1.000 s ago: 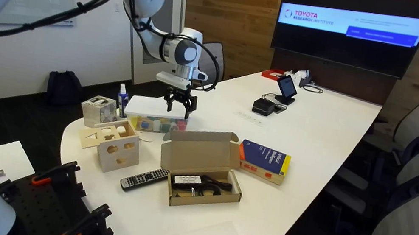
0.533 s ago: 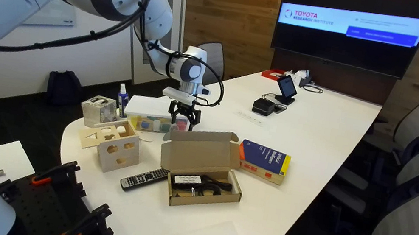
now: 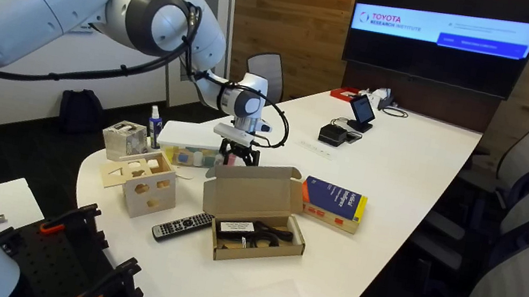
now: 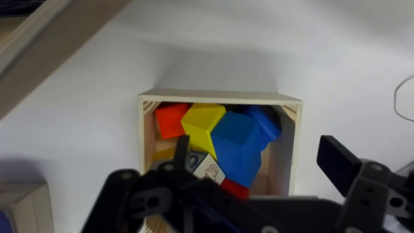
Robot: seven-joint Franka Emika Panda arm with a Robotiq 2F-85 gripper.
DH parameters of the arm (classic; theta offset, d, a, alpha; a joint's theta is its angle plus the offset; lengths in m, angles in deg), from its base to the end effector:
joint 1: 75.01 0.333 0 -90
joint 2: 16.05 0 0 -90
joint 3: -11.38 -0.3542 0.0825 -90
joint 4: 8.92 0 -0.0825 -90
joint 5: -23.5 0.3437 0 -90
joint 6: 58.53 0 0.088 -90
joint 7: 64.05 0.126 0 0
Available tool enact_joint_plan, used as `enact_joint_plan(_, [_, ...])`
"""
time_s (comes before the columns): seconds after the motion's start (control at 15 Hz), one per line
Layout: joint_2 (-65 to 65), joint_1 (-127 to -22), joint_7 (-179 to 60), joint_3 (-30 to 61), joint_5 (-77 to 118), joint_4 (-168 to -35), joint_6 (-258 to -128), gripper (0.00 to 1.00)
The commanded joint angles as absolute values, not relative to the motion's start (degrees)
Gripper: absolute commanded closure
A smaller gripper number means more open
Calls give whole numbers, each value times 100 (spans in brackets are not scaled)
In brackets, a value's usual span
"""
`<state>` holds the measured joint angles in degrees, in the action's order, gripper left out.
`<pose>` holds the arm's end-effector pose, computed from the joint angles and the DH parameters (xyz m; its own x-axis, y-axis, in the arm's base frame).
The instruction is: Put the blue block inside the shape sorter though the square opening
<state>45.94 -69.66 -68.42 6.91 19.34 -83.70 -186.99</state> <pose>0.7085 0.1059 0.0965 0.9563 0.2571 -0.1391 0.2555 -0.9664 -0.0297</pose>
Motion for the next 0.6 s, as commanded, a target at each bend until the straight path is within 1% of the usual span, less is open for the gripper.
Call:
enact_joint_plan(0.0, [4987, -7014, -7008, 647, 2035, -7854, -18521, 0])
enact_joint_plan(0.53, [5392, -6986, -6982, 641, 2043, -7317, -18396, 0])
